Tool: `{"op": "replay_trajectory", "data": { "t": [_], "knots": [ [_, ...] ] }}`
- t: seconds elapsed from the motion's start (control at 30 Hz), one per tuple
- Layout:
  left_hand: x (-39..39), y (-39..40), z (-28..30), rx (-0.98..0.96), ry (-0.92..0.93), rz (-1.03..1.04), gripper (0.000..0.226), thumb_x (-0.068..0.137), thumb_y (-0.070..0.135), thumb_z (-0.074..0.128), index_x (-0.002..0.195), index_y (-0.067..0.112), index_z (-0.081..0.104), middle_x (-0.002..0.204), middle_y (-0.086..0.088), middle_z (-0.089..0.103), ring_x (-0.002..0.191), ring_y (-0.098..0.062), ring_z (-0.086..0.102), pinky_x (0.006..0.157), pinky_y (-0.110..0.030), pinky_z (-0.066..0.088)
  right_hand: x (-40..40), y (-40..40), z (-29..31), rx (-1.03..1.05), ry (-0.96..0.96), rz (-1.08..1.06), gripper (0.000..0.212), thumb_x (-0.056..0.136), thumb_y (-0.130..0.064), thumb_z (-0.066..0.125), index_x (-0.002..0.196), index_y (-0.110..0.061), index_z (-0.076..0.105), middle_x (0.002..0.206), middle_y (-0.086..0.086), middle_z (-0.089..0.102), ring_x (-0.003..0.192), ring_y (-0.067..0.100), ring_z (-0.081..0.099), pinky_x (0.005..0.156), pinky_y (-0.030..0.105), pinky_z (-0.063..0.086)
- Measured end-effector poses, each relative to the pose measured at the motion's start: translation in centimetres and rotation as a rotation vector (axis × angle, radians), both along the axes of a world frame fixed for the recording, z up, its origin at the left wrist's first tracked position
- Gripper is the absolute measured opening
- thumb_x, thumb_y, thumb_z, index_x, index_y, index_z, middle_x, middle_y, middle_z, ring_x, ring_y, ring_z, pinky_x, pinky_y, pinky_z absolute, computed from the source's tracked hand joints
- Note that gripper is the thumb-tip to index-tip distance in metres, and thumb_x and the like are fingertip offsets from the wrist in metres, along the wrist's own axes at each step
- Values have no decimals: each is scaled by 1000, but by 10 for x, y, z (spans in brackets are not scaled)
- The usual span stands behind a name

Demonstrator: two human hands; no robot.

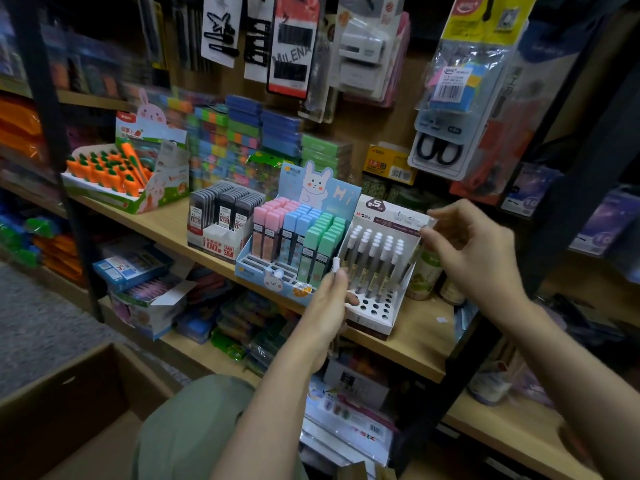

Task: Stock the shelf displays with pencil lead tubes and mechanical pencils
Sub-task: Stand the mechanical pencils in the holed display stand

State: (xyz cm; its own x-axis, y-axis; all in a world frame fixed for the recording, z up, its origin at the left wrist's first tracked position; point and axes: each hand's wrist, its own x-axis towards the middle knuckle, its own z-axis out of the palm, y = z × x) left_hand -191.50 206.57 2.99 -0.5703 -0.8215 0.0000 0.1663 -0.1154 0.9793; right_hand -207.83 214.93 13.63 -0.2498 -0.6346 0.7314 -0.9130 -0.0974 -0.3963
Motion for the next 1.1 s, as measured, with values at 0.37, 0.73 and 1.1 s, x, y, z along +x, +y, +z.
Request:
{"op": "replay_trajectory", "data": {
  "t": [0.37, 0.73, 1.1],
  "knots": [
    [5, 0, 0, 43, 107, -40, 24, 105, 31, 37, 121, 34, 54, 72, 2, 52, 50, -7, 32, 48, -21, 27, -12, -24, -40, 53, -93, -91, 13, 89, -15, 69, 100, -15, 62, 84, -5, 68, 81, 5, 65, 78, 28, 56],
    [3, 1, -2, 14, 25, -1, 26, 103, 22, 43, 118, 37, 58, 79, 9, 62, 62, -6, 47, 58, -20, 42, -15, -37, -20, 157, -107, -220, 17, 92, -23, 66, 106, -15, 71, 93, 2, 72, 91, 18, 66, 88, 37, 54],
    [0, -3, -8, 42, 124, 9, 20, 101, 8, 47, 106, 24, 59, 83, 12, 74, 66, -4, 58, 74, -28, 47, -16, -43, -30, 163, -48, -267, 11, 88, -24, 71, 95, -15, 72, 90, 2, 73, 89, 20, 66, 87, 43, 54]
  ]
}}
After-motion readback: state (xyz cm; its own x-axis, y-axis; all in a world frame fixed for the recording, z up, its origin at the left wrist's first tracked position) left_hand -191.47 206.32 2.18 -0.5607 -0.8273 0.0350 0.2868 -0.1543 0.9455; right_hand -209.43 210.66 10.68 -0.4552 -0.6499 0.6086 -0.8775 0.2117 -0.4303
